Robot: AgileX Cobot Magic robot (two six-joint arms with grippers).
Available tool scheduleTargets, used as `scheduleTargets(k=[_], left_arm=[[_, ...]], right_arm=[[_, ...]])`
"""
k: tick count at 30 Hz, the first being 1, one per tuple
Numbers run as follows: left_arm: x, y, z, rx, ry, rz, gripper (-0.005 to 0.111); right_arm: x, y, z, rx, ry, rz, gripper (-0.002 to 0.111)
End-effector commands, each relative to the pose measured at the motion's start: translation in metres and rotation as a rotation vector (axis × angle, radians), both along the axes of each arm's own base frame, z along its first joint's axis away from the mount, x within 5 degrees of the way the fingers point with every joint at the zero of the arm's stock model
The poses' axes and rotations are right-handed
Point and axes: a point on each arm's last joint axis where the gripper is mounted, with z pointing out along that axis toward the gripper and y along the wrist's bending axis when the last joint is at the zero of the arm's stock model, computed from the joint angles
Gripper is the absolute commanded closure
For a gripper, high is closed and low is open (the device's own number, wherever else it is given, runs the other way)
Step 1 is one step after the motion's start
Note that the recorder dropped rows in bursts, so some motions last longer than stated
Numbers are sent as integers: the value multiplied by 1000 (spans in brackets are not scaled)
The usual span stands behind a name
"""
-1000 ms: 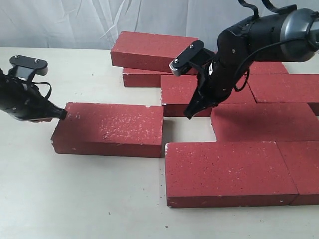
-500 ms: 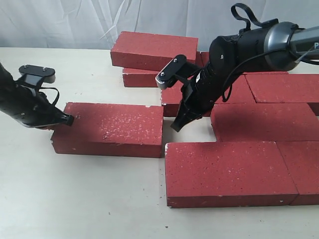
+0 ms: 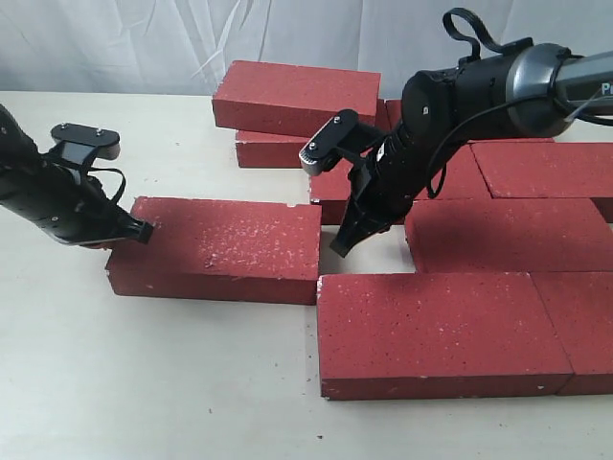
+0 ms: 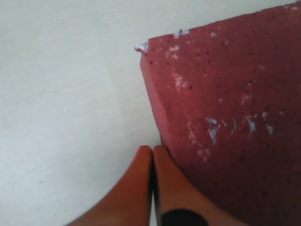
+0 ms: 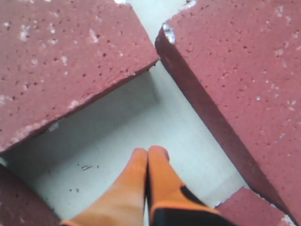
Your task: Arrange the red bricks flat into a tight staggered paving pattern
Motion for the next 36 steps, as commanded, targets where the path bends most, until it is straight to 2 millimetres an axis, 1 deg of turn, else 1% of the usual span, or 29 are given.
scheduleTargets(k=[1, 3, 5, 7, 9, 11, 12, 13, 15, 16, 19, 22, 26, 32, 34, 36], left_arm=[[-1, -5, 1, -6, 8, -18, 107], [2, -4, 2, 0, -21, -9, 107], [3, -4, 2, 3, -32, -5, 107], [3, -4, 2, 1, -32, -4, 107], [3, -4, 2, 0, -32, -2, 107], [3, -4, 2, 0, -30, -3, 107], [2, -4, 2, -1, -28, -3, 107], [2, -4, 2, -1, -28, -3, 107], [2, -4, 2, -1, -28, -3, 107], [2, -4, 2, -1, -28, -3, 107], [2, -4, 2, -1, -28, -3, 107], [2, -4, 2, 4, -29, -8, 107], [2, -4, 2, 3, -27, -9, 107], [2, -4, 2, 3, -26, -9, 107], [2, -4, 2, 3, -26, -9, 107], [2, -4, 2, 3, -26, -9, 107]], right_arm=[[-1, 1, 4, 2, 10, 6, 109], [-5, 2, 11, 6, 47, 8, 109], [-13, 9, 27, 17, 104, 26, 109], [-24, 21, 47, 70, 141, 54, 109], [-39, 33, 55, 113, 164, 146, 109], [-54, 46, 52, 115, 177, 289, 109], [-60, 50, 47, 99, 177, 348, 109], [-65, 58, 36, 59, 169, 444, 109], [-65, 66, 23, 34, 146, 467, 109], [-64, 68, 20, 32, 142, 469, 109], [-56, 73, 7, 35, 93, 451, 109], [-54, 71, 4, 1, 74, 466, 109], [-50, 71, 5, -4, 36, 445, 109], [-51, 69, 3, -28, 49, 435, 109], [-52, 68, 5, -34, 57, 441, 109], [-54, 67, 11, -32, 59, 439, 109]])
